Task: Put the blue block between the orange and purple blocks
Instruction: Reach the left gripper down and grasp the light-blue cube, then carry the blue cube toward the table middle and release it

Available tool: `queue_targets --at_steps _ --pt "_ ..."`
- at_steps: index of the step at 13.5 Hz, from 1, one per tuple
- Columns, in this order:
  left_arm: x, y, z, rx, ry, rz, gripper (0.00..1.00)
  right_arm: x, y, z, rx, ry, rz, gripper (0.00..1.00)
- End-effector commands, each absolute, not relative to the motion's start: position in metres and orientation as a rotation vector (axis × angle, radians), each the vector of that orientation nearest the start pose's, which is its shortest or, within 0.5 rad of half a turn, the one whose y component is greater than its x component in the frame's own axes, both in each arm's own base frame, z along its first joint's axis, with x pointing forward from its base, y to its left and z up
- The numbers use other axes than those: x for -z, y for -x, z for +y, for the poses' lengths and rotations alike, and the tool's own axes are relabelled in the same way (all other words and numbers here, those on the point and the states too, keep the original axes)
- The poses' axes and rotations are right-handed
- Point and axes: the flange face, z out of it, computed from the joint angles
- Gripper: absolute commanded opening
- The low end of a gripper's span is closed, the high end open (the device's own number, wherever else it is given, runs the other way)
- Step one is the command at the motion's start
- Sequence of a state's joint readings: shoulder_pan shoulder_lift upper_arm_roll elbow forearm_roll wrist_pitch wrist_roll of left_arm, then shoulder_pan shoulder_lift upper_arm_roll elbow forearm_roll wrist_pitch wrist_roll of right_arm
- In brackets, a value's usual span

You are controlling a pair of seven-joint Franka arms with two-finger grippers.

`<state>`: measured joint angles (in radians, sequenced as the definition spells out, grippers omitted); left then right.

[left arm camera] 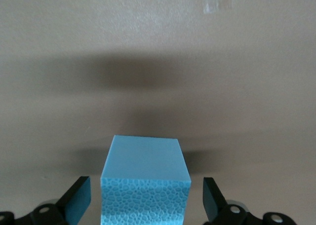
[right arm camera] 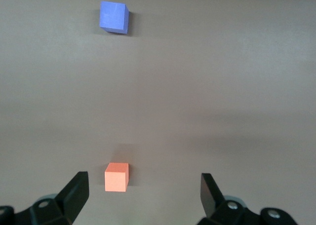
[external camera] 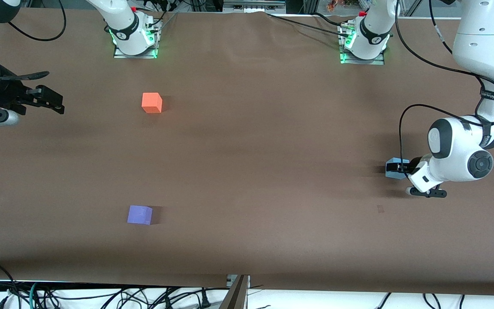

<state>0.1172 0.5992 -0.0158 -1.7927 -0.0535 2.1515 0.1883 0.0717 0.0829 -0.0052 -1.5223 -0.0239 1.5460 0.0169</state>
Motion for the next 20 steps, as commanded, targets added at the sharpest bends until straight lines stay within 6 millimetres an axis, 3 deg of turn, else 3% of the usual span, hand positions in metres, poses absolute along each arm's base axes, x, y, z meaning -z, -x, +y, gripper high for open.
queue_targets --at_steps 1,2,3,5,6,9,12,13,14,15,16,17,18,20 --pt "-0.198 -0.619 0.06 -0.36 3.242 0.093 0.63 -0.603 -0.578 0.035 -0.081 3.168 -0.087 1.0" --pt "-0.198 -0.619 0.053 -0.368 3.241 0.108 0.33 -0.604 -0.578 0.035 -0.079 3.168 -0.087 1.0" --pt "-0.2 -0.62 0.053 -0.371 3.243 0.09 0.12 -0.604 -0.578 0.035 -0.079 3.168 -0.087 1.0" --pt "-0.208 -0.621 0.037 -0.435 3.288 0.056 0.0 -0.604 -0.578 0.035 -0.079 3.168 -0.09 1.0" --pt "-0.215 -0.624 0.031 -0.463 3.311 -0.004 0.0 -0.604 -0.578 0.035 -0.079 3.168 -0.087 1.0" --pt "-0.246 -0.643 -0.03 -0.451 3.345 -0.04 0.01 -0.604 -0.578 0.034 -0.079 3.168 -0.085 1.0" --pt "-0.277 -0.66 -0.121 -0.418 3.391 -0.213 0.01 -0.599 -0.581 0.033 -0.086 3.166 -0.083 1.0" --pt "-0.28 -0.66 -0.168 -0.44 3.399 -0.271 0.02 -0.599 -0.582 0.032 -0.076 3.167 -0.078 1.0" --pt "-0.281 -0.657 -0.219 -0.446 3.392 -0.326 0.1 -0.595 -0.586 0.033 -0.064 3.168 -0.081 1.0" --pt "-0.279 -0.646 -0.29 -0.451 3.369 -0.405 0.13 -0.592 -0.588 0.034 -0.067 3.167 -0.081 1.0" --pt "-0.272 -0.637 -0.355 -0.395 3.355 -0.554 0.23 -0.592 -0.588 0.034 -0.067 3.167 -0.081 1.0" --pt "-0.252 -0.632 -0.4 -0.346 3.336 -0.74 0.3 -0.592 -0.588 0.036 -0.062 3.167 -0.084 1.0" --pt "-0.234 -0.624 -0.434 -0.31 3.318 -0.895 0.31 -0.591 -0.588 0.036 -0.066 3.171 -0.086 1.0" --pt "-0.215 -0.621 -0.455 -0.297 3.276 -1.127 0.32 -0.582 -0.591 0.036 -0.095 3.17 -0.086 1.0"
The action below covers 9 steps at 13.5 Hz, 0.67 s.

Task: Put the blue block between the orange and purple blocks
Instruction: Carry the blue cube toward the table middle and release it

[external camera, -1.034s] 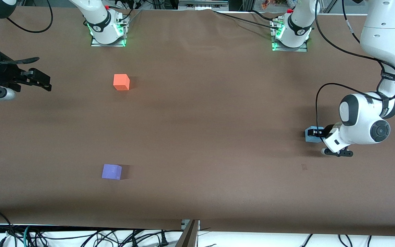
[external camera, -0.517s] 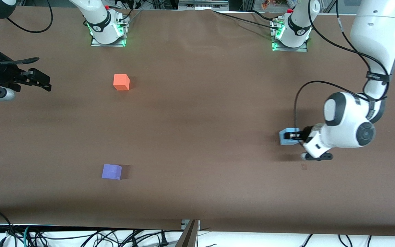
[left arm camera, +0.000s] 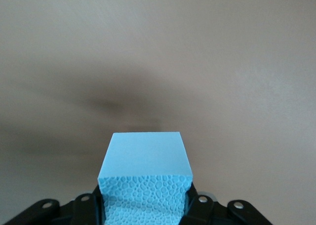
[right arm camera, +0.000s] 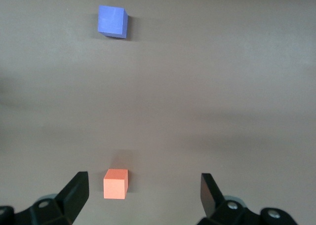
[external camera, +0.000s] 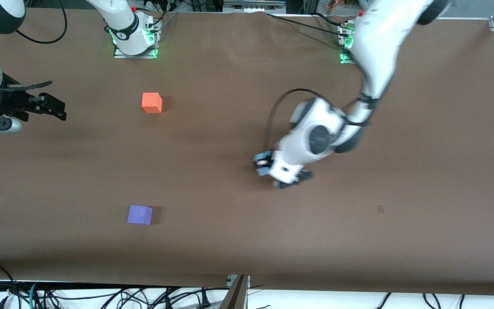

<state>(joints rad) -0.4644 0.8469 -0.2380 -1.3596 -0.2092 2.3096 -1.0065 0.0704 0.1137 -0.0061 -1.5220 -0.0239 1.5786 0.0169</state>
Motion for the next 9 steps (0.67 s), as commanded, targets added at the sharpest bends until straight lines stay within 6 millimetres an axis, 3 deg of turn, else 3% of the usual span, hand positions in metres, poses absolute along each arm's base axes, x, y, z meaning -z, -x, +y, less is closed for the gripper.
queue_targets --at_steps 1,2,5,7,8,9 --pt "-0.218 -0.616 -0.465 -0.281 3.278 -1.171 0.88 -0.581 -0.592 0.035 -0.096 3.17 -0.084 1.0" --pt "-0.224 -0.617 -0.469 -0.272 3.28 -1.195 1.0 -0.581 -0.592 0.035 -0.098 3.179 -0.087 1.0" --pt "-0.244 -0.65 -0.424 -0.395 3.214 -1.412 1.0 -0.574 -0.591 0.034 -0.134 3.182 -0.07 1.0" --pt "-0.272 -0.671 -0.387 -0.381 3.202 -1.457 1.0 -0.559 -0.596 0.032 -0.185 3.179 -0.071 1.0" --pt "-0.282 -0.678 -0.371 -0.347 3.225 -1.411 1.0 -0.55 -0.599 0.031 -0.209 3.178 -0.059 1.0" --pt "-0.295 -0.68 -0.361 -0.31 3.289 -1.246 1.0 -0.546 -0.602 0.033 -0.217 3.173 -0.083 1.0"
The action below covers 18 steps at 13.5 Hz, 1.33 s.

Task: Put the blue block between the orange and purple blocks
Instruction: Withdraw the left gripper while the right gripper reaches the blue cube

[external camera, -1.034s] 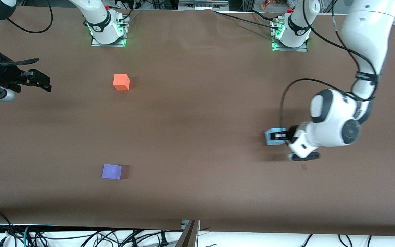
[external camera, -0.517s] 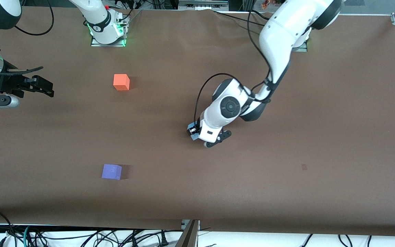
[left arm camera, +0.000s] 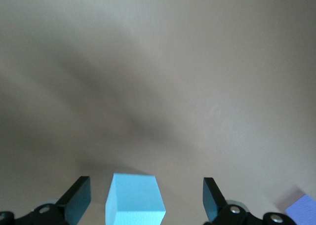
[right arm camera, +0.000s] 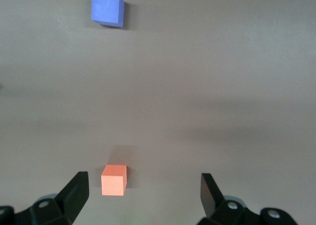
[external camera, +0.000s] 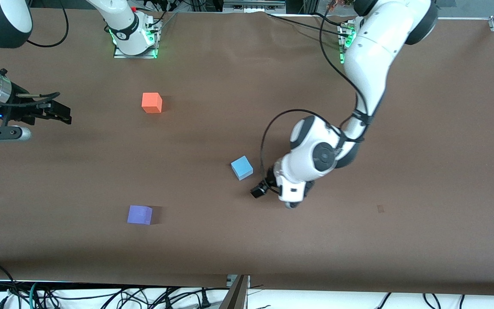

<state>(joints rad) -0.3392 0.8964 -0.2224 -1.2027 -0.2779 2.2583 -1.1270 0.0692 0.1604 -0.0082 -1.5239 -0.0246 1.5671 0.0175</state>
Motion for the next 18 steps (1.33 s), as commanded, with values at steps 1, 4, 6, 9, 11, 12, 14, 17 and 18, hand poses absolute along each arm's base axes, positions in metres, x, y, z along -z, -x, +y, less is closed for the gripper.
queue_targets --at_steps 1,4,6,9,11,12,14,17,18 --pt "-0.308 -0.683 -0.344 -0.291 3.332 -1.064 1.0 -0.544 -0.601 0.037 -0.224 3.171 -0.095 1.0" --pt "-0.356 -0.695 -0.286 -0.295 3.344 -0.936 1.0 -0.541 -0.599 0.08 -0.224 3.175 -0.186 1.0" --pt "-0.401 -0.681 -0.264 -0.216 3.263 -0.801 1.0 -0.53 -0.601 0.117 -0.233 3.167 -0.266 1.0" --pt "-0.476 -0.652 -0.194 -0.206 3.163 -0.666 1.0 -0.513 -0.597 0.177 -0.223 3.167 -0.393 1.0" --pt "-0.518 -0.631 -0.142 -0.195 3.084 -0.579 1.0 -0.499 -0.597 0.216 -0.171 3.165 -0.42 1.0" --pt "-0.535 -0.622 -0.119 -0.202 3.046 -0.572 1.0 -0.491 -0.597 0.233 -0.141 3.16 -0.44 1.0" --pt "-0.558 -0.596 -0.105 -0.279 2.958 -0.515 1.0 -0.478 -0.591 0.27 -0.113 3.152 -0.529 1.0" --pt "-0.562 -0.559 -0.097 -0.245 2.887 -0.492 1.0 -0.443 -0.588 0.328 -0.019 3.109 -0.642 1.0" --pt "-0.558 -0.556 -0.084 -0.22 2.897 -0.492 1.0 -0.428 -0.59 0.34 0.002 3.097 -0.659 1.0"
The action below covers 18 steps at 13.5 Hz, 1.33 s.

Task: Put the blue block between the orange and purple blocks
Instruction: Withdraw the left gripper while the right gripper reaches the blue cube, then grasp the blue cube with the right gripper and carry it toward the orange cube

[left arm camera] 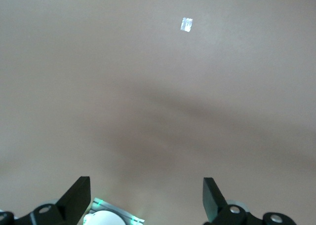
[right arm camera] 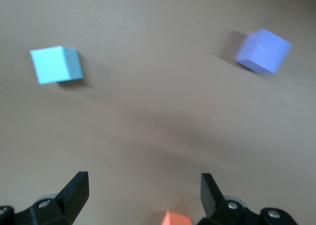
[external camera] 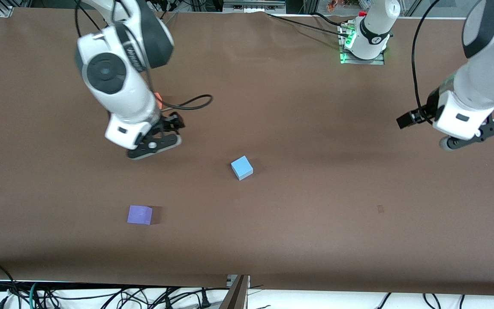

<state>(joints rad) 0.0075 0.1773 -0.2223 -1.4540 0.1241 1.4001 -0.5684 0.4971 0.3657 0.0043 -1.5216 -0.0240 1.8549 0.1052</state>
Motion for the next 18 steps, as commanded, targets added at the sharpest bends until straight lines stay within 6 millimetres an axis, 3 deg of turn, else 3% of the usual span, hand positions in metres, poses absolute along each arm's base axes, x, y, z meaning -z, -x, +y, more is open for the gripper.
queue_targets --at_steps 1,4,6,8,12,16,18 --pt "-0.552 -0.556 -0.065 -0.206 2.926 -0.472 1.0 -0.414 -0.594 0.349 0.044 3.072 -0.667 1.0" --pt "-0.553 -0.563 -0.002 -0.241 3.105 -0.592 1.0 -0.369 -0.586 0.403 0.133 2.992 -0.734 1.0" --pt "-0.571 -0.565 0.011 -0.187 3.156 -0.435 1.0 -0.335 -0.589 0.424 0.237 2.948 -0.751 1.0" --pt "-0.583 -0.567 0.013 -0.144 3.16 -0.412 1.0 -0.302 -0.589 0.439 0.303 2.909 -0.766 1.0" --pt "-0.583 -0.57 0.005 -0.131 3.163 -0.378 1.0 -0.252 -0.58 0.461 0.37 2.868 -0.811 1.0" --pt "-0.574 -0.575 -0.001 -0.153 3.168 -0.349 1.0 -0.228 -0.564 0.481 0.376 2.845 -0.858 1.0" --pt "-0.581 -0.581 0.002 -0.125 3.18 -0.311 1.0 -0.216 -0.559 0.484 0.359 2.85 -0.872 1.0"
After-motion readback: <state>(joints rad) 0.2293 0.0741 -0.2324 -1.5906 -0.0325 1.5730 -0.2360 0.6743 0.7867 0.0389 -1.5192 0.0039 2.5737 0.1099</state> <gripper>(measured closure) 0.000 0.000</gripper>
